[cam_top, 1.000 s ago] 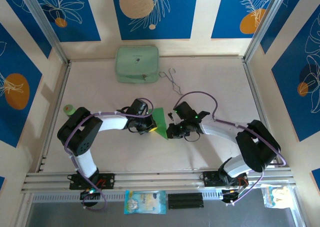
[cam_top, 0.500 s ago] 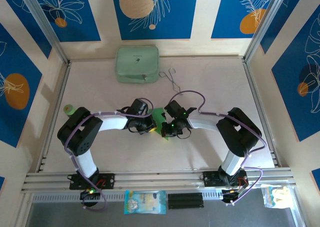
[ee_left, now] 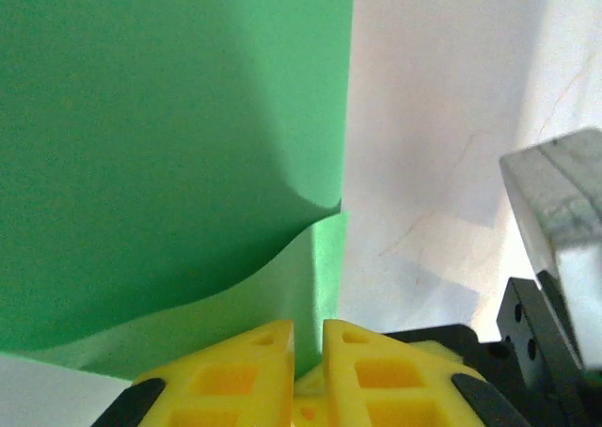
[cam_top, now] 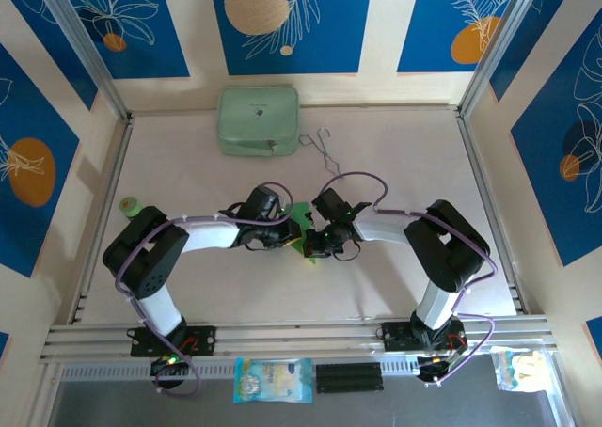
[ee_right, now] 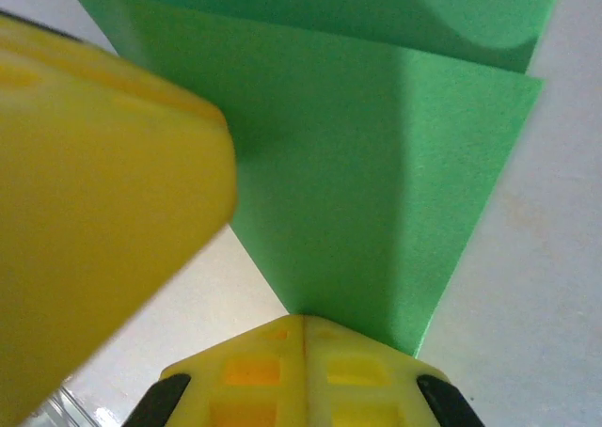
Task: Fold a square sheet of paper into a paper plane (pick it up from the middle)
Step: Third fold the triangle at the center of the table.
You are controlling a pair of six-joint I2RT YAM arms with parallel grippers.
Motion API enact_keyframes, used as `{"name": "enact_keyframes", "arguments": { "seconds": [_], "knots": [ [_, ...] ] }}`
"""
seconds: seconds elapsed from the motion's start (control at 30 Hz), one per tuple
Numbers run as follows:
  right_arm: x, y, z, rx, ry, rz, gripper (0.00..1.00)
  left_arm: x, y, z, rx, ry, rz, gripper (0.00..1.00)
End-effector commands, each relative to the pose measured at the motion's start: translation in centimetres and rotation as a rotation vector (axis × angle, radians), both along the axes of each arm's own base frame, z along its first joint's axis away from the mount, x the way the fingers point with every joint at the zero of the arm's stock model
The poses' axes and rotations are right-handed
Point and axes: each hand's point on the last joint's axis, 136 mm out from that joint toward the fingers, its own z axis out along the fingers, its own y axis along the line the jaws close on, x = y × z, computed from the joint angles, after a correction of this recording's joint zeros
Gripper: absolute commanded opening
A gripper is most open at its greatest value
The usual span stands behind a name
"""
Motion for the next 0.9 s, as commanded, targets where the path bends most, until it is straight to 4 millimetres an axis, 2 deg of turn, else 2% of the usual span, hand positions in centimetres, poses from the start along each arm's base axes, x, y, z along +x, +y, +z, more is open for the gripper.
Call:
{"name": "enact_keyframes", "arguments": {
  "seconds": [0.0,0.17,0.3,0.43,0.7,0.87],
  "knots": [
    [-1.8,-2.2,-2.9,-0.102,0.091,-0.018,0.03,-1.0,-0.1,-0.2,0.002,-0.016,-0.044,0.16],
    [-1.8,-2.2,-2.8,-0.102,0.094,-0.02,0.03,-1.1,-0.1,-1.1,0.024,0.005,-0.049,0.14],
    [-1.7,-2.0,-2.6,-0.089,0.09,-0.018,0.03,-1.3,1.1,-2.4,0.087,0.03,-0.011,0.11],
    [-1.2,-1.2,-1.2,-0.04,0.067,-0.019,0.03,-1.4,1.9,-3.1,0.134,0.041,0.011,0.09],
    [0.5,1.0,2.9,0.095,0.003,-0.047,0.04,-1.6,2.7,-4.0,0.174,0.062,0.027,0.07],
    [1.0,1.0,2.6,0.075,0.004,-0.074,0.06,-1.7,2.7,-4.2,0.176,0.068,0.028,0.07]
  ]
}}
